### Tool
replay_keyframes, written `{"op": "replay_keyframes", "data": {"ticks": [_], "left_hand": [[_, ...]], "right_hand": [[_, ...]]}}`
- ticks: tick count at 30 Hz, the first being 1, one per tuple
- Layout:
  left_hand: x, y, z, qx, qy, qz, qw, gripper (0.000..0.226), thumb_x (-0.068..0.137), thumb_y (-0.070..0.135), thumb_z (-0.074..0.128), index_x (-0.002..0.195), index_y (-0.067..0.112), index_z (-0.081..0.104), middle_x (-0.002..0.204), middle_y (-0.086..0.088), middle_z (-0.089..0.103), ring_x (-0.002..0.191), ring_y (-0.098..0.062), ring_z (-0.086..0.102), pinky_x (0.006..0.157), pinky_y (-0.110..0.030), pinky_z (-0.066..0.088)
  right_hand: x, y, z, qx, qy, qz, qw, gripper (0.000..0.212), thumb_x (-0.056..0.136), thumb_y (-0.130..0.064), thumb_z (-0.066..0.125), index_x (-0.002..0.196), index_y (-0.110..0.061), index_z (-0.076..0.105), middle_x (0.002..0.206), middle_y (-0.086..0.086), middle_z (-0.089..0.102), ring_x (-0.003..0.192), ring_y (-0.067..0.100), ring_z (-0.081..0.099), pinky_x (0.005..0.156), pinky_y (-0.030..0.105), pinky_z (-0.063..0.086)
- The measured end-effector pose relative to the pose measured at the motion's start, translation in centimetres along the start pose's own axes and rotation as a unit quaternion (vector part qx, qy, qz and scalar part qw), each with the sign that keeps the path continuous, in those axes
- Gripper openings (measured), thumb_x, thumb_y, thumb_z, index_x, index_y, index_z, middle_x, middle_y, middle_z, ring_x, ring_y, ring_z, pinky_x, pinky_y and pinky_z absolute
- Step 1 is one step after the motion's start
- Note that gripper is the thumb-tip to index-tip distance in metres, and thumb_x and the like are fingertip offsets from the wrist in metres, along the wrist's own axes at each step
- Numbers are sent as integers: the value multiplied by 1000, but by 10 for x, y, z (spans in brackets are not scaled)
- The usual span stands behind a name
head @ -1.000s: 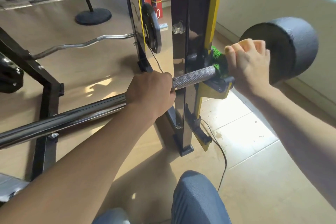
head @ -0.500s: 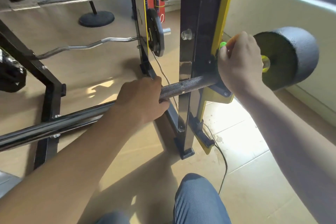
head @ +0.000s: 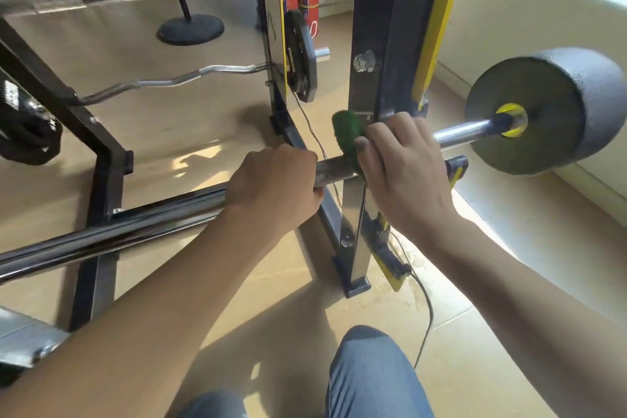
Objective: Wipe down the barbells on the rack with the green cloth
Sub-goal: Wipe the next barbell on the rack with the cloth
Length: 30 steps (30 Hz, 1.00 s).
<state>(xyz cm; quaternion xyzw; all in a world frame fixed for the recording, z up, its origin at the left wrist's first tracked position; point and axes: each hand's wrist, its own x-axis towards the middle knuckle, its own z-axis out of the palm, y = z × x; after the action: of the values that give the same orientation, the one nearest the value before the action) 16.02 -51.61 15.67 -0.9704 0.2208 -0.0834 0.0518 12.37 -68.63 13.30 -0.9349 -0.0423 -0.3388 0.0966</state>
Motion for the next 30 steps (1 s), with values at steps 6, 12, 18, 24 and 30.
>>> {"op": "replay_keyframes", "data": {"ticks": [6, 12, 18, 24, 30], "left_hand": [[-2, -1, -1, 18, 11, 14, 1000, 32, 94, 50, 54, 112, 23, 60, 90, -3, 62, 69, -19, 43, 59, -31, 35], [-4, 1, -1, -7, 5, 1, 1000, 26, 95, 47, 54, 99, 23, 64, 63, 4, 33, 63, -19, 38, 58, -31, 33], [-2, -1, -2, -18, 7, 18, 1000, 27, 92, 47, 59, 105, 23, 61, 86, -4, 59, 73, -26, 48, 61, -33, 36], [-3, 0, -1, -9, 5, 15, 1000, 28, 93, 48, 55, 86, 21, 53, 66, 0, 39, 63, -25, 41, 59, -33, 34], [-1, -2, 0, -18, 3, 10, 1000, 29, 92, 50, 58, 106, 24, 62, 79, 0, 47, 69, -21, 43, 59, -31, 35]], "right_hand": [[30, -12, 7, -59, 128, 212, 967, 30, 102, -25, 40, 74, -17, 37, 73, 0, 37, 67, 21, 31, 65, 32, 20], [8, -47, 21, -25, 99, 35, 994, 31, 104, -21, 39, 74, -14, 44, 72, 6, 47, 63, 25, 37, 58, 40, 31], [32, -8, -1, -142, 54, 110, 982, 19, 98, -17, 41, 86, -8, 53, 77, 6, 35, 66, 26, 35, 62, 36, 24], [6, -18, 9, -68, 32, -24, 997, 22, 103, -20, 40, 90, -6, 52, 83, 9, 48, 69, 24, 38, 60, 39, 36], [14, -22, 11, -64, 76, 129, 987, 17, 102, -19, 42, 93, -7, 52, 86, 9, 49, 69, 20, 36, 61, 33, 27]]}}
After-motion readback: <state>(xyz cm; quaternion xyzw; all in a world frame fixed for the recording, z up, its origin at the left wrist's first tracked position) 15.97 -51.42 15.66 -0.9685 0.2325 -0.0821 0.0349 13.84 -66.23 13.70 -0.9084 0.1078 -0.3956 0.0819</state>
